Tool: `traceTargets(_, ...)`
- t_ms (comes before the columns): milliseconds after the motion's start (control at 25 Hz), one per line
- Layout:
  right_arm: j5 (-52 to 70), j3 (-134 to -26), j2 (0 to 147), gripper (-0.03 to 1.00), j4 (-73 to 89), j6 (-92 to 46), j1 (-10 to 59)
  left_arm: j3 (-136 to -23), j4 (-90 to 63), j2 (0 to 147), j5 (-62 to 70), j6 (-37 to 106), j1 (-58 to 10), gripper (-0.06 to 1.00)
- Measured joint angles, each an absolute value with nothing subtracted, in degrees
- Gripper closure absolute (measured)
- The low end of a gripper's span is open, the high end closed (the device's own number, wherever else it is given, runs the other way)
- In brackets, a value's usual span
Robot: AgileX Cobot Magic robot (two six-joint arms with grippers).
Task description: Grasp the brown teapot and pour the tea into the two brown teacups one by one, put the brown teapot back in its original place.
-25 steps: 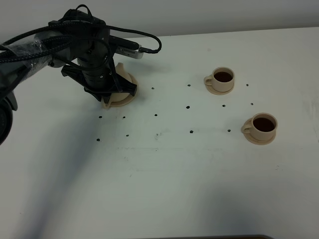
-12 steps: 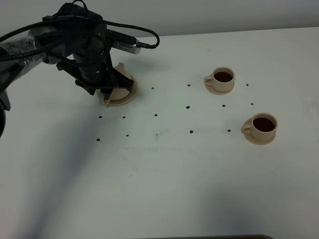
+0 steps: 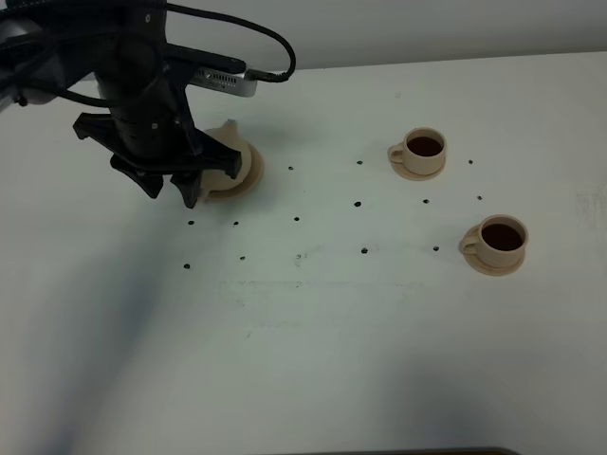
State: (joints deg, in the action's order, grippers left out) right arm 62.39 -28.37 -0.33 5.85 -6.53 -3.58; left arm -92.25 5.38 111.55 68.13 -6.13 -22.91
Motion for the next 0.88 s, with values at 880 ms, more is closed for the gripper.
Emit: traceTargets(880,62.4,-28.4,-0.3,0.49,5.9,-6.5,-3.6,-33.7,4.5,57.2,58.5,-11.3,-25.3,0.5)
